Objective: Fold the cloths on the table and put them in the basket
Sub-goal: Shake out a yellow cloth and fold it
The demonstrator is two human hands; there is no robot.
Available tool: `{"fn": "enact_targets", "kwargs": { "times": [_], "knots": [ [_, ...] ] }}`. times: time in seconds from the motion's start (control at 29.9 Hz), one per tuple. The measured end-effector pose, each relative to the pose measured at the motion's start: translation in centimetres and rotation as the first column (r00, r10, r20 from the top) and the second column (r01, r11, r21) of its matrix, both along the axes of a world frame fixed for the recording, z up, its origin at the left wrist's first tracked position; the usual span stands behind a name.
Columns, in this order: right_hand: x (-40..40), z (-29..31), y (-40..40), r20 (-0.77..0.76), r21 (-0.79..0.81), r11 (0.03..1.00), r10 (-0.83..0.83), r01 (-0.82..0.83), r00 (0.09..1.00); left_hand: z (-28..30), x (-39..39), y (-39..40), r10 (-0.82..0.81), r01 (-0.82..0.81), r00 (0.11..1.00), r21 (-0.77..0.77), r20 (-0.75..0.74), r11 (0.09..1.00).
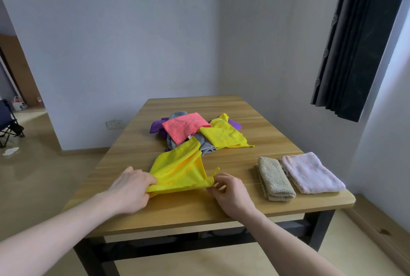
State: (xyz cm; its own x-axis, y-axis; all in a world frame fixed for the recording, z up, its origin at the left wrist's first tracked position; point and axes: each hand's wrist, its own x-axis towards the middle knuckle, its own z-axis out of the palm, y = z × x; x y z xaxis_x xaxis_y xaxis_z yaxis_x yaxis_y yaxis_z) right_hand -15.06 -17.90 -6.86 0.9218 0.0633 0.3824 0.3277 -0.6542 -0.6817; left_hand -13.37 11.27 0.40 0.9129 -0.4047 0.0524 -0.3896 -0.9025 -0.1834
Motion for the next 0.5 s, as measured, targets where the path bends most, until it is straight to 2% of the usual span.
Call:
{"fn": "enact_targets", "kwargs": {
  "times": [0.1,0.23,0.33,0.5],
  "knots": [
    [-0.6,1.8,0.0,0.029,0.108,0.994,-0.018,0.015,0.999,2.4,0.1,-0.1,0.055,-0.049,0.993,-0.052,0.107,0.997],
    [0.6,6.7,0.0,0.053,0.152,0.983,-0.11,0.101,0.993,7.0,1.3,-0.3,0.081,-0.03,0.955,-0.176,0.286,0.984],
    [2.2,11.9,-0.5,0.111,0.186,0.976,-0.135,0.113,0.985,10.9,1.7,-0.6,0.133,-0.019,0.924,-0.307,0.357,0.952],
    [2.1,20.1,-1.1,0.181,0.301,0.945,-0.186,0.126,0.966,16.5,3.0,-1.3,0.252,-0.014,0.885,-0.521,0.39,0.853]
  ]
}}
